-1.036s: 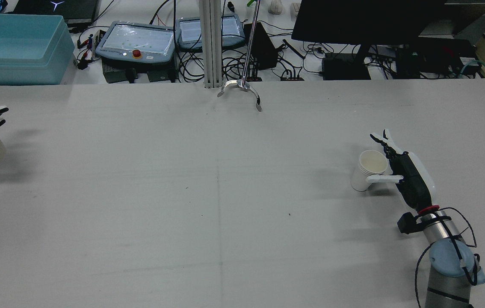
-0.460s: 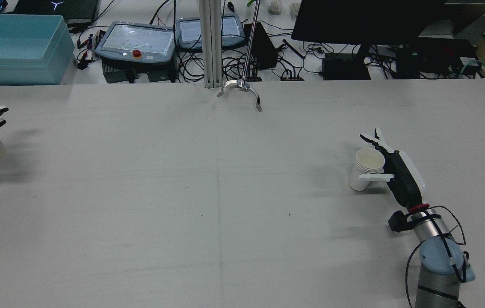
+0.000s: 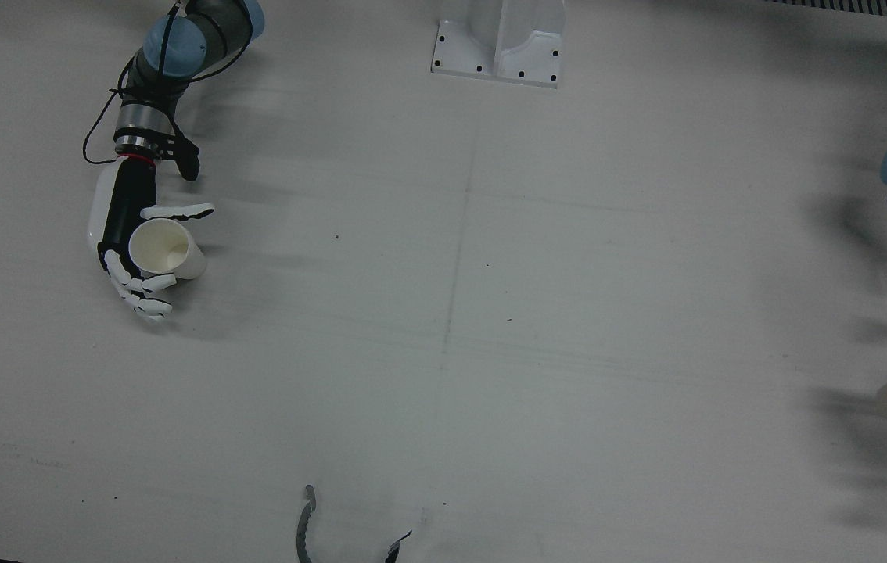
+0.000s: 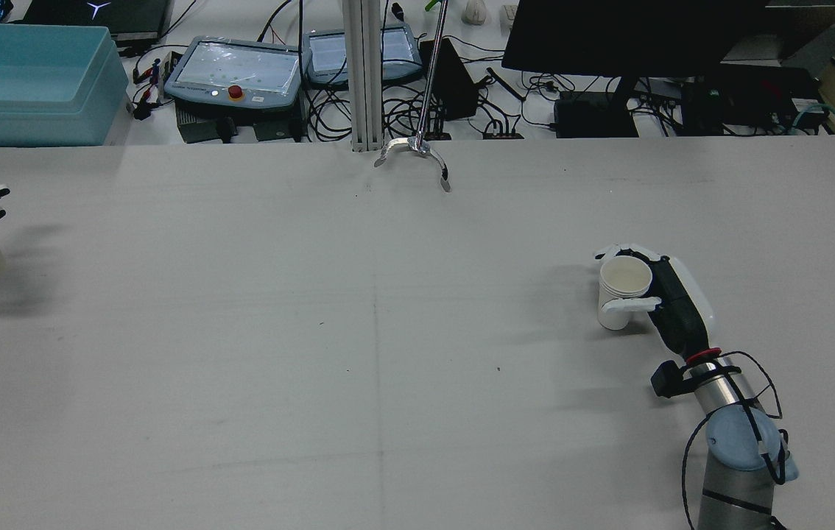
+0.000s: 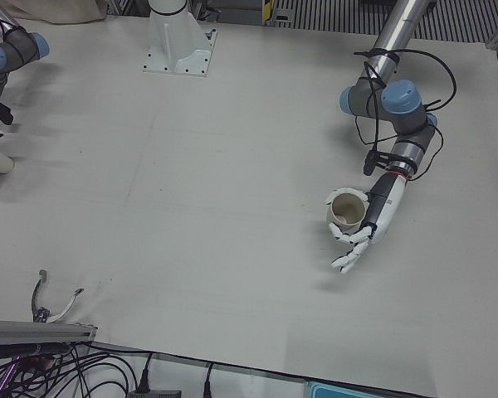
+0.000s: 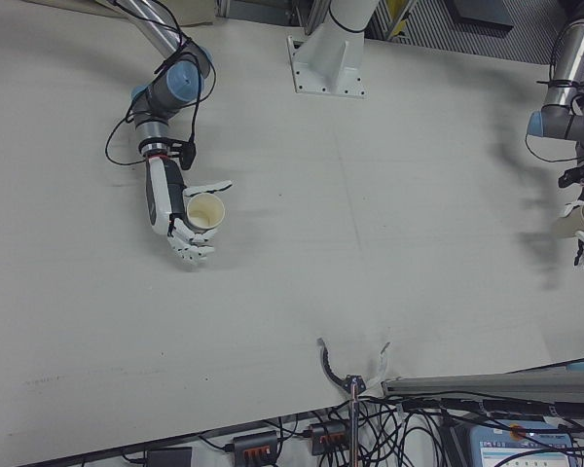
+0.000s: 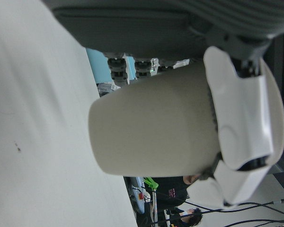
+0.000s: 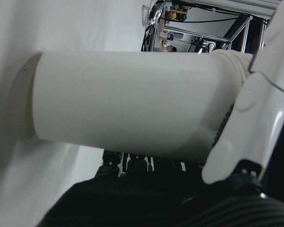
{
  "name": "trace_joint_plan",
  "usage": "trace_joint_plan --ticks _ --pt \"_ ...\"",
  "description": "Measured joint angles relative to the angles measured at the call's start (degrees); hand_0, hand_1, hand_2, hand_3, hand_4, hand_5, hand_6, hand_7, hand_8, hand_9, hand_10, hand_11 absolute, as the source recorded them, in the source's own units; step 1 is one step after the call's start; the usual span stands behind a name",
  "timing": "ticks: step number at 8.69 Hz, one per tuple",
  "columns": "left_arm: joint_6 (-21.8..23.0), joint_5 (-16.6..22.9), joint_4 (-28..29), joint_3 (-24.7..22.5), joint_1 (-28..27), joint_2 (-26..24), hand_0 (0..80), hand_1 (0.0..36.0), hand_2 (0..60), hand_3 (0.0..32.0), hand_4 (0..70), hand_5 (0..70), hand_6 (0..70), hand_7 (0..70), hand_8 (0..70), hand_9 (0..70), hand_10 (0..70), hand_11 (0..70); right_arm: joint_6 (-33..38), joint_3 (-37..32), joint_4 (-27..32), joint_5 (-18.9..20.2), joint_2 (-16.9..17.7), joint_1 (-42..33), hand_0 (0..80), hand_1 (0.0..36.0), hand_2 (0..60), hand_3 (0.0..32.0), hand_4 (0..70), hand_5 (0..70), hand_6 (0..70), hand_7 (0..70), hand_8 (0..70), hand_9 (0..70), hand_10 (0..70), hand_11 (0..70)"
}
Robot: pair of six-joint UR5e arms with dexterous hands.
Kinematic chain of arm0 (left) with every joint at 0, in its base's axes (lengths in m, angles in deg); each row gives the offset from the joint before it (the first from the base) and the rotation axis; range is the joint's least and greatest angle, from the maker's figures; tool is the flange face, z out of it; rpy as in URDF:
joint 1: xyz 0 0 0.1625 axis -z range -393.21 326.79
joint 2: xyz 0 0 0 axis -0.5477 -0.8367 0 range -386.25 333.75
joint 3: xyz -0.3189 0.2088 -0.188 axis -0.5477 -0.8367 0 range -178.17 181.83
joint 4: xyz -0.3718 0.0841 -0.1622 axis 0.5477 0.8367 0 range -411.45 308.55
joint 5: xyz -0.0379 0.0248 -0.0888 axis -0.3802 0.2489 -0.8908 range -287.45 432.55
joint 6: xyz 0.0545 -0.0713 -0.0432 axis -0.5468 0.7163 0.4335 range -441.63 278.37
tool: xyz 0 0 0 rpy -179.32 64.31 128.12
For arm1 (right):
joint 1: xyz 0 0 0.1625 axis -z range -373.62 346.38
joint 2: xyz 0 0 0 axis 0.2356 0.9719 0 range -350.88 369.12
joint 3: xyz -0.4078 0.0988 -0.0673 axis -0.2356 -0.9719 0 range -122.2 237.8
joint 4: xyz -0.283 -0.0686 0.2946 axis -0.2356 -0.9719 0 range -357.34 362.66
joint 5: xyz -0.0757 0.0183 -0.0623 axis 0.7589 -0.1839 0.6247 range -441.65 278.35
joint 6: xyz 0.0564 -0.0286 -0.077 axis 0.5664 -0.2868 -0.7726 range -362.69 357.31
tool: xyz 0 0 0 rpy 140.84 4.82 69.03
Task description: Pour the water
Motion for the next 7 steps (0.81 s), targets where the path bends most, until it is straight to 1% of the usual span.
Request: trace_joint_plan --ticks 1,2,4,5,6,7 --pt "0.05 -0.02 0.08 0.17 0.0 0.15 54.6 36.0 60.0 0.0 70.0 70.0 11.2 18.5 6.7 9.3 7.5 13.0 -0.2 -0.01 -0.06 0.02 -0.41 0.47 50.2 8.3 2.2 0.0 23.6 52.6 43.9 66.8 30.6 45.2 20.6 31.1" --pt "0.08 -0.02 0.14 0.35 0.01 0.24 54.2 36.0 60.0 0.0 70.0 70.0 11.2 18.5 6.7 9.4 7.5 12.9 -0.4 -0.02 -0.09 0.03 -0.62 0.84 50.0 8.0 1.8 0.0 23.0 52.8 43.7 66.9 30.3 44.9 20.5 30.8" --pt "0.09 -0.03 0.19 0.51 0.01 0.31 54.8 36.0 60.0 0.0 70.0 70.0 11.3 18.7 6.8 9.4 7.4 12.9 -0.59 0.17 -0.11 0.04 -0.74 1.31 50.6 8.7 1.9 0.0 22.4 53.0 43.1 66.8 29.6 44.2 19.9 30.1" --pt "0.1 -0.03 0.2 0.45 0.01 0.33 54.6 36.0 60.0 0.0 70.0 70.0 11.4 18.9 6.8 9.4 7.5 13.0 -0.6 0.35 -0.12 0.03 -0.79 1.38 50.5 8.9 1.1 0.0 21.7 51.5 41.2 64.9 27.5 41.8 18.1 27.5" --pt "0.1 -0.03 0.26 0.4 0.01 0.34 54.2 36.0 60.0 0.0 70.0 70.0 11.3 18.7 6.7 9.3 7.5 13.0 -0.72 0.43 -0.12 -0.04 -0.95 1.41 50.8 9.0 1.2 0.0 21.5 51.6 41.3 64.9 27.5 41.8 18.3 27.8" --pt "0.1 -0.03 0.52 0.37 0.01 0.59 54.2 36.0 60.0 0.0 70.0 70.0 11.2 18.7 6.7 9.3 7.5 13.0 -0.97 0.44 -0.11 -0.06 -1.2 1.42 50.9 9.3 1.3 0.0 21.2 50.7 40.5 62.4 26.2 39.9 18.0 27.4"
